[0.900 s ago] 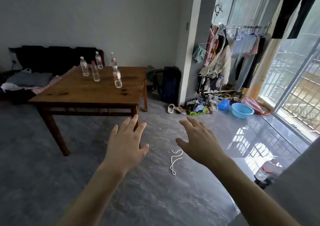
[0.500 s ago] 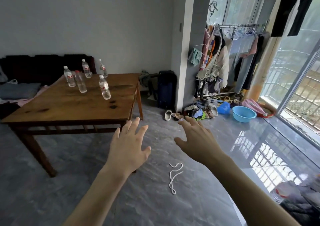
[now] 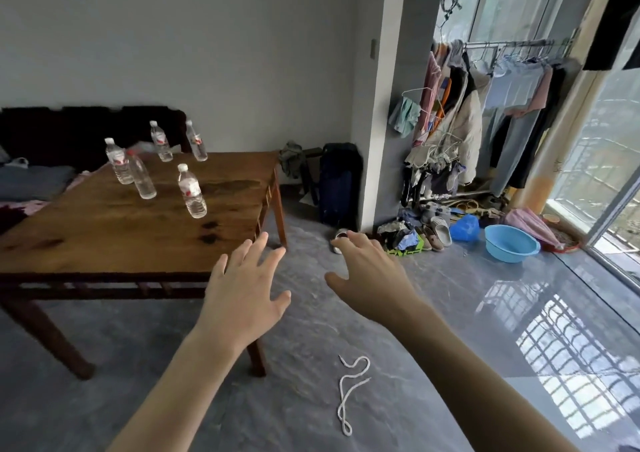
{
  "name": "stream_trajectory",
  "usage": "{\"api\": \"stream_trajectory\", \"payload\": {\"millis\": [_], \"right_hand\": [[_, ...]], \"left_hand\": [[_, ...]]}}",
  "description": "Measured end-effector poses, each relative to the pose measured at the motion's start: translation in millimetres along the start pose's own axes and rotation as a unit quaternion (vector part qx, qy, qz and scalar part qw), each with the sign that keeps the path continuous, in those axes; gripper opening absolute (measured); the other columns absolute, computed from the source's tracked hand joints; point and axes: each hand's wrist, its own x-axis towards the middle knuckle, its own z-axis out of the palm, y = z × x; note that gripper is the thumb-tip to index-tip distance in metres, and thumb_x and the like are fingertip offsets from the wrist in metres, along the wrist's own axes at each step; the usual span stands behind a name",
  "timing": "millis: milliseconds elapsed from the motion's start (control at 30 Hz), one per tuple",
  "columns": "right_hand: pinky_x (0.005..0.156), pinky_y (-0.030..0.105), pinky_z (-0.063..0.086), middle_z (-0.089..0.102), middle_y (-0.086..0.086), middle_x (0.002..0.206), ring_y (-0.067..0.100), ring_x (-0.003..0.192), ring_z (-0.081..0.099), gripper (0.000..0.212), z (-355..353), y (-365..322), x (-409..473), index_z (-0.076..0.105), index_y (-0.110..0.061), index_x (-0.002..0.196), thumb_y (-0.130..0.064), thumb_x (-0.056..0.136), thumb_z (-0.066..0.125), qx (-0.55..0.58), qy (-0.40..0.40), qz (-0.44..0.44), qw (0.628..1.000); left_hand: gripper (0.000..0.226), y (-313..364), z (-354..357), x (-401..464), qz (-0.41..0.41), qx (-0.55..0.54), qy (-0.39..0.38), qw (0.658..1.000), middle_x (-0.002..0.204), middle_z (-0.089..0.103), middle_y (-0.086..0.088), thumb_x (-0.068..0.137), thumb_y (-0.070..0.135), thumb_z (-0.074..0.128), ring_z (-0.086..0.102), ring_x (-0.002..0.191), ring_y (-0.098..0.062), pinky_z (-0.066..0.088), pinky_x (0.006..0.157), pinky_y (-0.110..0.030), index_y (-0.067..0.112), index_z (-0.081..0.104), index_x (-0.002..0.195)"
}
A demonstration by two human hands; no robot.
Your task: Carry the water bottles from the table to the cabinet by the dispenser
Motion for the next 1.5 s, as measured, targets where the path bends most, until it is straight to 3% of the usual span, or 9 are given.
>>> {"api": "stream_trajectory", "payload": {"millis": [200, 567, 933, 1067, 1300, 1500], "right_hand": [[0.107, 0.043, 0.037, 0.038, -0.002, 0.150, 0.024, 0.135, 0.038, 0.056, 15.6, 19.6, 87.4, 0.042, -0.025, 0.143, -0.045, 0.092, 0.054, -0.002, -0.027, 0.002, 1.000], [0.102, 0.042, 0.041, 0.046, -0.005, 0.142, 0.022, 0.129, 0.045, 0.047, 8.2, 35.4, 254.4, 0.049, -0.025, 0.135, -0.043, 0.092, 0.051, -0.017, 0.020, 0.036, 0.999], [0.098, 0.042, 0.045, 0.046, -0.007, 0.140, 0.021, 0.127, 0.047, 0.048, 16.4, 115.5, 365.7, 0.049, -0.026, 0.135, -0.047, 0.093, 0.052, -0.020, 0.012, 0.078, 0.997], [0.104, 0.040, 0.038, 0.040, -0.006, 0.150, 0.021, 0.134, 0.042, 0.052, 10.7, 161.7, 410.3, 0.047, -0.025, 0.141, -0.043, 0.093, 0.053, -0.012, 0.000, 0.090, 0.996], [0.102, 0.042, 0.038, 0.039, -0.001, 0.151, 0.026, 0.133, 0.041, 0.054, -11.5, 228.5, 516.6, 0.042, -0.024, 0.144, -0.039, 0.093, 0.051, -0.038, -0.024, 0.049, 0.998], [0.107, 0.043, 0.036, 0.032, -0.001, 0.157, 0.026, 0.138, 0.037, 0.055, -7.2, 251.6, 600.9, 0.038, -0.026, 0.148, -0.041, 0.096, 0.051, -0.030, -0.066, -0.002, 0.997]], "left_hand": [[0.072, -17.5, 22.0, 95.7, 0.016, -0.007, -0.002, 1.000, 0.172, 0.005, 0.000, 0.099, 0.056, 0.049, 0.007, 0.159, -0.021, 0.016, 0.126, -0.045, 0.034, 0.017, 0.160], [0.068, -51.7, 20.3, 278.9, 0.061, -0.056, 0.014, 0.997, 0.172, 0.008, 0.001, 0.099, 0.055, 0.051, 0.014, 0.158, -0.021, 0.020, 0.125, -0.043, 0.035, 0.024, 0.158], [0.067, -27.0, 54.2, 419.8, 0.107, -0.050, -0.007, 0.993, 0.172, 0.006, -0.001, 0.099, 0.053, 0.052, 0.014, 0.158, -0.022, 0.022, 0.125, -0.045, 0.032, 0.026, 0.157], [0.066, 4.5, 63.0, 479.5, 0.121, -0.051, -0.017, 0.991, 0.172, 0.004, -0.001, 0.100, 0.052, 0.050, 0.012, 0.158, -0.022, 0.020, 0.125, -0.045, 0.033, 0.025, 0.158], [0.067, 47.9, 69.5, 593.5, 0.084, -0.064, -0.009, 0.994, 0.172, 0.005, 0.000, 0.099, 0.053, 0.052, 0.014, 0.157, -0.023, 0.022, 0.125, -0.045, 0.033, 0.025, 0.158], [0.067, 34.5, 77.9, 655.3, 0.009, -0.049, -0.017, 0.999, 0.172, 0.007, 0.000, 0.098, 0.054, 0.052, 0.015, 0.157, -0.023, 0.023, 0.125, -0.045, 0.032, 0.027, 0.157]]}}
